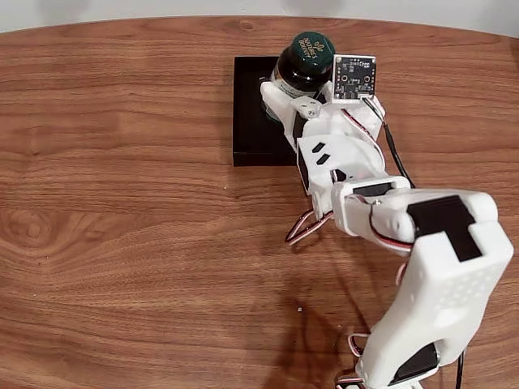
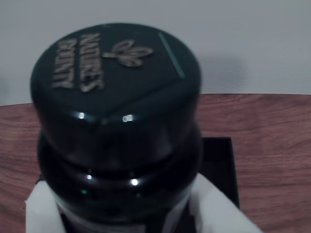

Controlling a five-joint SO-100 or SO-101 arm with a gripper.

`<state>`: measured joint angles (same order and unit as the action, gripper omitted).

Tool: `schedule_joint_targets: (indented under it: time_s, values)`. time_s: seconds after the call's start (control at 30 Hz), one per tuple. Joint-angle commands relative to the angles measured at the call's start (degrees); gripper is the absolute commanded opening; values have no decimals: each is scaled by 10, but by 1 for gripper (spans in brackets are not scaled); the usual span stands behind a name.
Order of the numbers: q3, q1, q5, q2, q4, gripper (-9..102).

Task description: Pick up the pill bottle and place it in the black box.

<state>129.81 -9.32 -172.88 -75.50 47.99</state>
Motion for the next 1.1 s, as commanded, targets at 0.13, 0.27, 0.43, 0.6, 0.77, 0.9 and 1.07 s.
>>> schedule_joint_targets:
  time_s: [0.13, 0.27, 0.43, 0.6, 0.77, 0.9, 1.07]
  values:
    - [-117, 2, -19, 52, 10, 23]
    - [-132, -4, -24, 75, 9, 23]
    - [-160, -6, -37, 113, 4, 24]
    - [-173, -12, -56, 143, 2, 25]
    - [-178, -22, -78, 166, -12, 27]
    - [-176, -31, -91, 176, -9, 35]
    - [-167, -39, -101, 177, 9, 45]
